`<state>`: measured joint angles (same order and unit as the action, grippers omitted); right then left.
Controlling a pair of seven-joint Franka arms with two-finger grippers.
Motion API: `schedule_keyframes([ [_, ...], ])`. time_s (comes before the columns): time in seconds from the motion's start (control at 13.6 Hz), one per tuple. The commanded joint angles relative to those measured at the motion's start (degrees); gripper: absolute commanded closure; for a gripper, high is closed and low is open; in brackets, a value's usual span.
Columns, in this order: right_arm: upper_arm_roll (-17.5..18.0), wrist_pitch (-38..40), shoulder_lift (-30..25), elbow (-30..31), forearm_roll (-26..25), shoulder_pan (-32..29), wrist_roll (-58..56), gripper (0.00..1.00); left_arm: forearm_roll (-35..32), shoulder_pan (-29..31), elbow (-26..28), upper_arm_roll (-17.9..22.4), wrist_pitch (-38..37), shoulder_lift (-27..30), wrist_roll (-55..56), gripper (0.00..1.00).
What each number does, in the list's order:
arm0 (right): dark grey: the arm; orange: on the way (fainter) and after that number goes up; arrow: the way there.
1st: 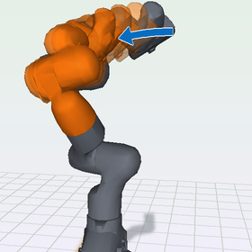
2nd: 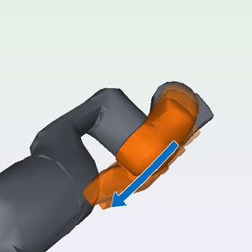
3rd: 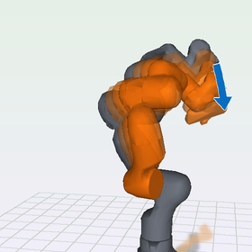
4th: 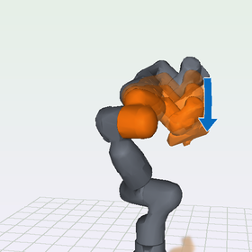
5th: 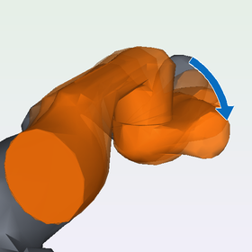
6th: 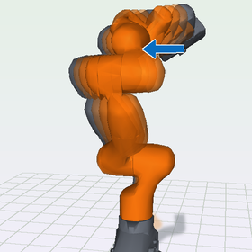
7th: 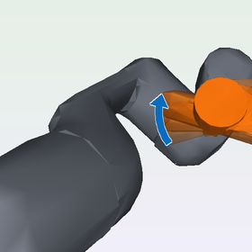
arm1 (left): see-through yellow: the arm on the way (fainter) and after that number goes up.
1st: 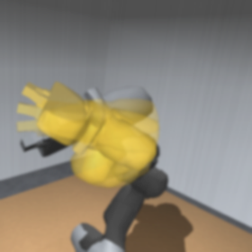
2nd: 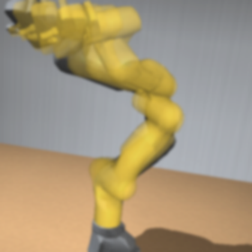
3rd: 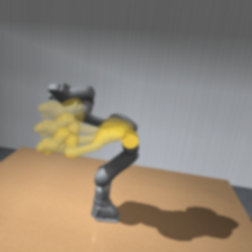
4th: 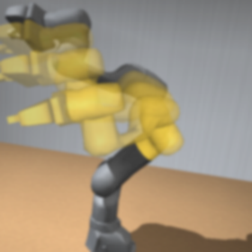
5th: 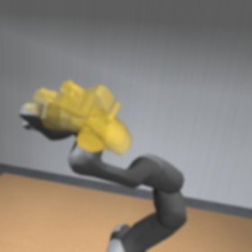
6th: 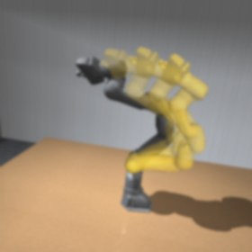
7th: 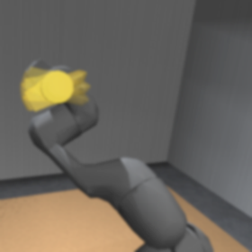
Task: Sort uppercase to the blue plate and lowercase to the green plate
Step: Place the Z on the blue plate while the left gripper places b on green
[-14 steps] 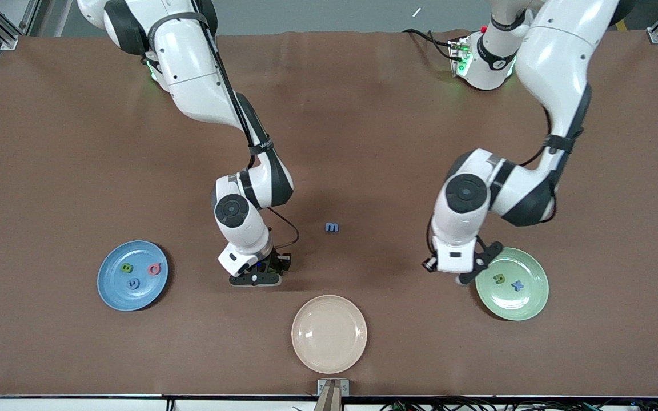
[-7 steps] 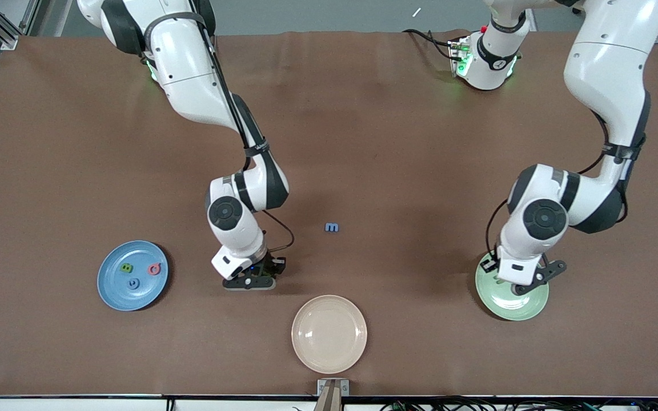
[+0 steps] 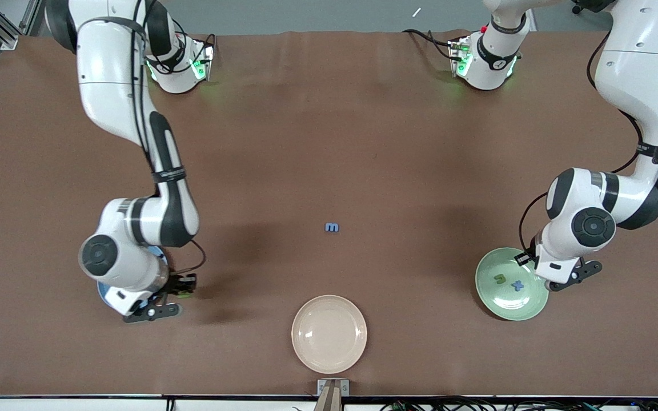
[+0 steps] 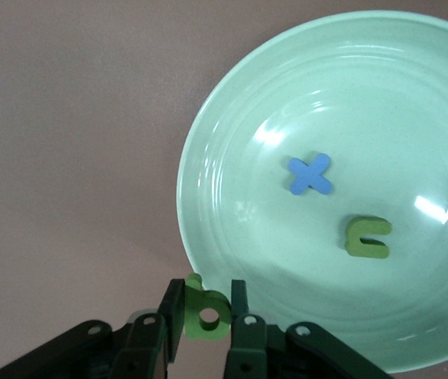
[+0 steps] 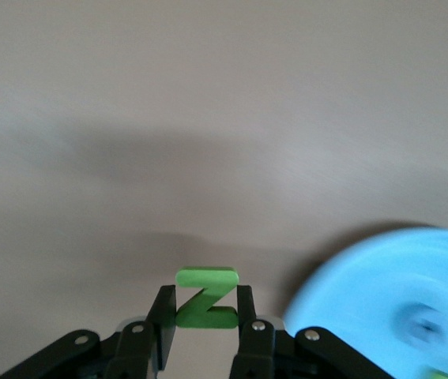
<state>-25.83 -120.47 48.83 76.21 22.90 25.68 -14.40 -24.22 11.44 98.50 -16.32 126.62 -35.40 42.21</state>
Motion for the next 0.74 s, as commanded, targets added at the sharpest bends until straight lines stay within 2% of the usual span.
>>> schedule_keyframes([
  [0.0,-1.76,6.10,-1.54,1.05,-0.23,-1.94,-6.59,0.96,-0.13,-0.28,-0.68,-0.64,1.35,-0.89,-0.37,0.97],
  [0.15,-2.03,10.15,-1.46,1.31,-0.23,-3.96,-11.50,0.96,-0.12,-0.46,-1.29,-0.64,3.01,-2.21,-0.11,0.96],
  [0.37,-2.03,11.66,-1.28,4.20,-0.32,-6.34,-16.96,0.95,-0.21,-0.81,-1.56,-0.64,5.92,-3.44,0.25,0.92],
  [0.44,-2.03,11.66,-1.10,5.17,-0.32,-6.60,-17.76,0.93,-0.30,-0.90,-2.08,-0.56,5.92,-3.71,-0.45,0.83],
  [0.52,-2.03,11.66,-0.93,5.70,-0.32,-6.78,-18.12,0.90,-0.47,-0.98,-2.26,-0.55,5.92,-3.88,-0.28,0.59],
  [0.59,-2.03,11.66,-0.84,5.97,-0.32,-6.96,-18.12,0.87,-0.91,-1.07,-2.26,-0.55,5.84,-3.80,-0.63,0.22],
  [0.66,-2.03,11.66,-0.84,6.06,-0.32,-7.22,-18.21,0.78,-0.92,-0.98,-2.26,-0.55,5.66,-3.71,-1.42,0.00],
])
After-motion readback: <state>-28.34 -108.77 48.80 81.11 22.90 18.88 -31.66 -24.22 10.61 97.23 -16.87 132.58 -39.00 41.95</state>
